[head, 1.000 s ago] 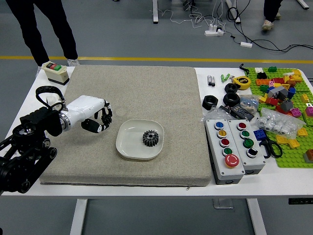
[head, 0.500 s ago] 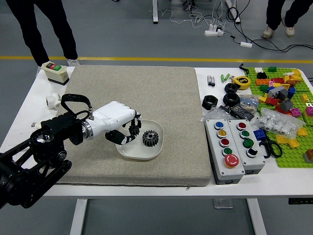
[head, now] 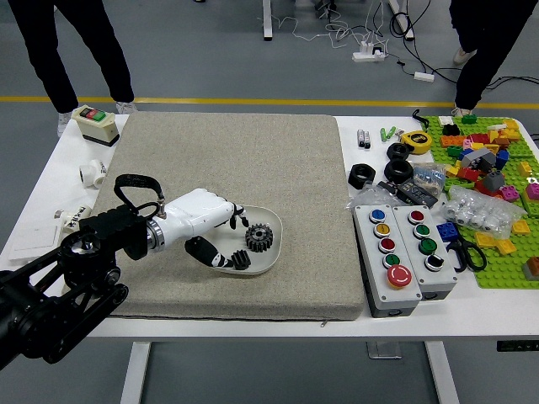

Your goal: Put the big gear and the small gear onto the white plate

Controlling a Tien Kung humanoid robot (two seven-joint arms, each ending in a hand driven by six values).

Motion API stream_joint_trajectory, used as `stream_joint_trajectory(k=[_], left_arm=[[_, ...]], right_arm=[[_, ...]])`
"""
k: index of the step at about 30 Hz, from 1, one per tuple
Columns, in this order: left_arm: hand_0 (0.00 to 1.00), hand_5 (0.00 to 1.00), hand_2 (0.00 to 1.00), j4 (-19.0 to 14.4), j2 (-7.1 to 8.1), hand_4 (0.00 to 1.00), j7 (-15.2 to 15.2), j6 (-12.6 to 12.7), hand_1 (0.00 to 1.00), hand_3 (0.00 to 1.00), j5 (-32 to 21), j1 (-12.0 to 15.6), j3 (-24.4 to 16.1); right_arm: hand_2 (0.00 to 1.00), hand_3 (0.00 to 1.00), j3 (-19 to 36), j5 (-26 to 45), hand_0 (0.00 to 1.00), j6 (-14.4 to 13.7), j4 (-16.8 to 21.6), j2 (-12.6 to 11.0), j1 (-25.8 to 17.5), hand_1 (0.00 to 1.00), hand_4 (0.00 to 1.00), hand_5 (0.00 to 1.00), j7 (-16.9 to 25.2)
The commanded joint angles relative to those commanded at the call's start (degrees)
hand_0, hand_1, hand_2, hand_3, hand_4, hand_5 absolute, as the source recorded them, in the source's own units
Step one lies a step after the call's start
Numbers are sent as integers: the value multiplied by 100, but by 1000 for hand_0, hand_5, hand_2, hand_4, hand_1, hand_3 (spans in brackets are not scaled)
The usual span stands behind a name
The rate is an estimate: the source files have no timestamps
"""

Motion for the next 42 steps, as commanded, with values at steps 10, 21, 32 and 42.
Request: stream_joint_trajectory(k=[10, 21, 32, 42], left_arm=[[501, 440, 792, -210, -11, 998, 5, 243, 715, 817, 0, 9, -323], [495, 402, 791, -184, -82, 998, 192, 635, 708, 814, 0, 37, -758], [419, 380, 716, -117, -283, 945, 235, 946, 640, 698, 0, 442, -1621], [431, 469, 700, -33, -694, 871, 420, 1568, 627, 648, -1016, 1042, -2796]], right_arm=[[817, 771, -21, 0, 744, -1, 0, 2, -31, 771, 930, 730, 5], [817, 770, 18, -17, 743, 1, 2, 2, -13, 770, 929, 729, 2], [816, 770, 41, -34, 743, 5, -1, 0, -9, 770, 929, 729, 0], [816, 769, 65, -65, 744, 0, -3, 6, -11, 770, 928, 728, 4]])
